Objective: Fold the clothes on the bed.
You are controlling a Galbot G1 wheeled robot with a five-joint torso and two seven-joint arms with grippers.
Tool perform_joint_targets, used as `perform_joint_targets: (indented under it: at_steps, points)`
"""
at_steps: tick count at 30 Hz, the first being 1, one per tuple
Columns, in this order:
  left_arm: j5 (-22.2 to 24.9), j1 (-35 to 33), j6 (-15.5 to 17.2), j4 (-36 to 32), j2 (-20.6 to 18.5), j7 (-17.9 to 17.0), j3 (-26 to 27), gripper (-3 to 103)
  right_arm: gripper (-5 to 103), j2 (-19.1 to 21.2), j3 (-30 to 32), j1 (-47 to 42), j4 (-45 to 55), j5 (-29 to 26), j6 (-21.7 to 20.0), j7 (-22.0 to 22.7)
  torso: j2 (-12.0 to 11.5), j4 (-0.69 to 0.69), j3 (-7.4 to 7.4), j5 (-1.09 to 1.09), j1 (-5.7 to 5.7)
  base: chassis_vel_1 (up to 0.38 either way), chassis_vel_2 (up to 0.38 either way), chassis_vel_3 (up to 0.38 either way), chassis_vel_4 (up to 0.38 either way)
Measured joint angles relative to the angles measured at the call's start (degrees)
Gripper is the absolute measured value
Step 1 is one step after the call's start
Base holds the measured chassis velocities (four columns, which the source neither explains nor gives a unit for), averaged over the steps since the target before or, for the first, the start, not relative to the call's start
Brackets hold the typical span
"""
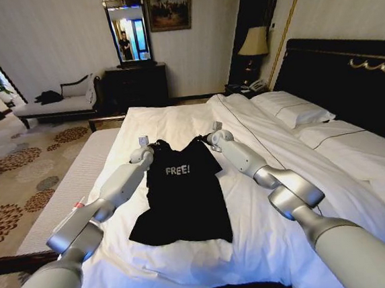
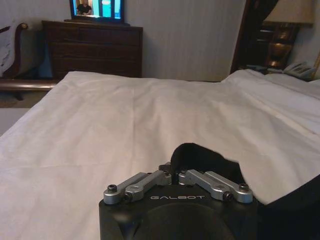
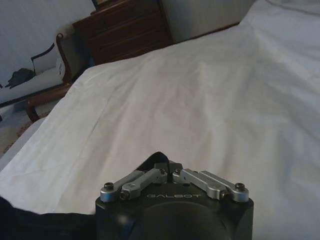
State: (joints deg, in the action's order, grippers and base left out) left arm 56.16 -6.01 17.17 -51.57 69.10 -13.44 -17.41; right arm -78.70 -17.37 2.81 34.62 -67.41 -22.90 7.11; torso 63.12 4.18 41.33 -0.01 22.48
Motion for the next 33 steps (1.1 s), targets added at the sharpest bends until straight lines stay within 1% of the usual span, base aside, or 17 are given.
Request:
perform_joint_targets:
  at_steps: [3, 4, 8, 11, 16, 21, 22, 23, 24, 25, 26, 27, 28, 29, 30, 31, 33]
  points:
    - [-0.01, -0.06, -0.02, 0.26, -0.01, 0.00, 0.00, 1, 0, -0.06, -0.08, 0.00, -0.47, 0.77, 0.58, -0.59, 0.00, 0.00, 0.00, 0.01, 0.00, 0.000, 0.000, 0.000, 0.000]
    - [-0.51, -0.43, -0.19, 2.19, 0.94, 0.00, 0.30, 1, 0, -0.49, -0.10, -0.28, -1.88, 3.17, 2.37, -2.35, 0.00, 0.00, 0.00, -0.01, -0.01, 0.000, 0.000, 0.000, 0.000]
    - [-1.88, -0.47, -0.73, 5.51, 3.35, 0.39, 1.19, 1, 0, -1.37, 1.05, -1.30, -3.29, 4.69, 3.80, -2.99, 0.00, 0.01, 0.00, 0.02, -0.01, 0.000, 0.000, 0.000, 0.000]
    - [-3.93, 0.13, -1.54, 9.73, 6.60, 1.51, 2.17, 1, 0, -2.34, 2.81, -2.09, -5.15, 7.13, 5.27, -3.80, 0.00, 0.04, 0.00, 0.02, 0.00, 0.000, 0.000, 0.000, 0.000]
    - [-5.18, 1.16, -2.41, 13.30, 9.23, 2.47, 2.65, 1, 0, -3.39, 4.24, -1.86, -7.71, 7.93, 6.44, -4.96, 0.00, 0.02, 0.00, 0.02, 0.00, 0.000, 0.000, 0.000, 0.000]
    - [-5.29, 1.72, -2.49, 14.80, 10.91, 2.24, 4.07, 1, -1, -3.61, 4.26, -1.52, -8.31, 8.39, 6.27, -6.02, 0.00, 0.02, 0.00, 0.01, 0.00, 0.000, 0.000, 0.000, 0.000]
    - [-5.24, 1.75, -2.39, 14.92, 11.01, 2.05, 4.49, 1, 5, -3.60, 4.22, -1.51, -8.20, 8.38, 6.04, -6.32, 0.00, 0.03, 0.00, 0.01, 0.00, 0.000, 0.000, 0.000, 0.000]
    - [-5.24, 1.75, -2.39, 14.92, 11.01, 2.05, 4.49, 1, 5, -3.60, 4.22, -1.51, -8.20, 8.38, 6.04, -6.32, 0.00, 0.03, 0.00, 0.01, 0.00, 0.000, 0.000, 0.000, 0.000]
    - [-5.22, 1.76, -2.29, 15.17, 11.11, 1.69, 5.10, 6, 5, -3.54, 4.11, -1.62, -7.85, 8.39, 5.92, -6.43, 0.00, 0.03, 0.00, 0.01, 0.00, 0.000, 0.000, 0.000, 0.000]
    - [-5.24, 1.76, -2.15, 15.43, 11.20, 1.26, 5.75, 6, 10, -3.48, 4.04, -1.83, -7.43, 8.39, 5.85, -6.39, 0.00, 0.03, 0.00, 0.01, 0.00, 0.000, 0.000, 0.000, 0.000]
    - [-5.26, 1.69, -1.86, 15.50, 11.14, 0.71, 6.57, 16, 15, -3.35, 3.84, -2.22, -6.87, 8.38, 5.70, -6.04, 0.00, 0.03, 0.00, 0.02, 0.00, 0.000, 0.000, 0.000, 0.000]
    - [-5.26, 1.69, -1.86, 15.50, 11.14, 0.71, 6.57, 16, 15, -3.35, 3.84, -2.22, -6.87, 8.38, 5.70, -6.04, 0.00, 0.03, 0.00, 0.02, 0.00, 0.000, 0.000, 0.000, 0.000]
    - [-5.27, 1.47, -1.68, 15.32, 10.87, 0.32, 6.93, 16, 21, -3.13, 3.61, -2.57, -6.28, 8.37, 5.52, -5.67, 0.00, 0.03, 0.00, 0.02, 0.00, 0.000, 0.000, 0.000, 0.000]
    - [-5.27, 1.13, -1.47, 15.00, 10.46, -0.06, 7.14, 22, 21, -2.87, 3.34, -2.87, -5.65, 8.36, 5.35, -5.31, 0.00, 0.01, 0.00, 0.00, 0.00, 0.000, 0.000, 0.000, 0.000]
    - [-5.22, 0.74, -1.21, 14.50, 9.90, -0.43, 7.40, 28, 31, -2.49, 2.92, -3.36, -4.77, 8.32, 5.14, -4.88, 0.00, 0.01, 0.00, -0.01, 0.00, 0.000, 0.000, 0.000, 0.000]
    - [-5.22, 0.74, -1.21, 14.50, 9.90, -0.43, 7.40, 28, 31, -2.49, 2.92, -3.36, -4.77, 8.32, 5.14, -4.88, 0.00, 0.01, 0.00, -0.01, 0.00, 0.000, 0.000, 0.000, 0.000]
    - [-4.98, 0.16, -0.74, 13.75, 9.10, -1.09, 8.07, 38, 42, -1.74, 2.36, -4.28, -3.23, 8.10, 4.79, -4.06, 0.00, 0.00, 0.00, 0.01, 0.00, 0.000, 0.000, 0.000, 0.000]
